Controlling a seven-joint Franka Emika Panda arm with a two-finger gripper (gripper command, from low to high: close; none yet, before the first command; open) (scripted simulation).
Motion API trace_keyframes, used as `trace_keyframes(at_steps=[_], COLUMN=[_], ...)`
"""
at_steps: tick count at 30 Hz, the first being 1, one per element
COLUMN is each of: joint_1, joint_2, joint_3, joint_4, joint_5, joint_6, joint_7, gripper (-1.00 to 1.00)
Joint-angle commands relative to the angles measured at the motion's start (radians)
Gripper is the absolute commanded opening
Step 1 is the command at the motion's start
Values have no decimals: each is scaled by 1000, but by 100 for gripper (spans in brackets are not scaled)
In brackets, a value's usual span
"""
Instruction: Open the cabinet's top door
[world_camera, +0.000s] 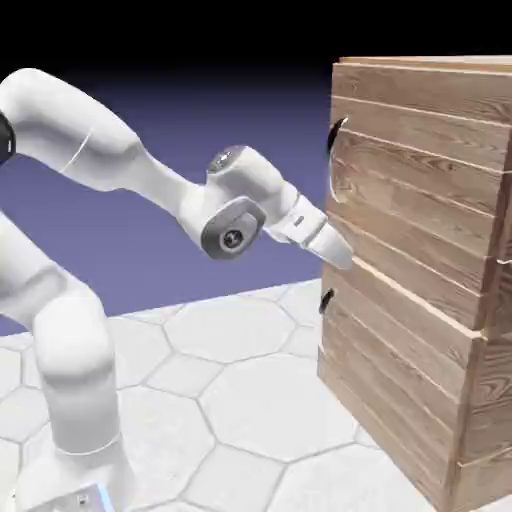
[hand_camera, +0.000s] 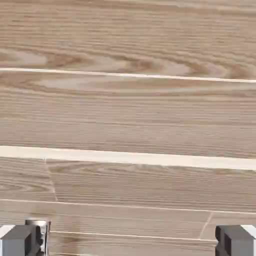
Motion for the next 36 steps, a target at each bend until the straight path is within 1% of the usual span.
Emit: trace_keyframes(at_steps=[1,36], joint_1=[-17,-605], joint_2=[-14,-493], joint_3=[19,676], joint_4=[5,167], joint_5=[44,1566], joint_6=[-5,-177], joint_7=[-25,-883], gripper=[0,0])
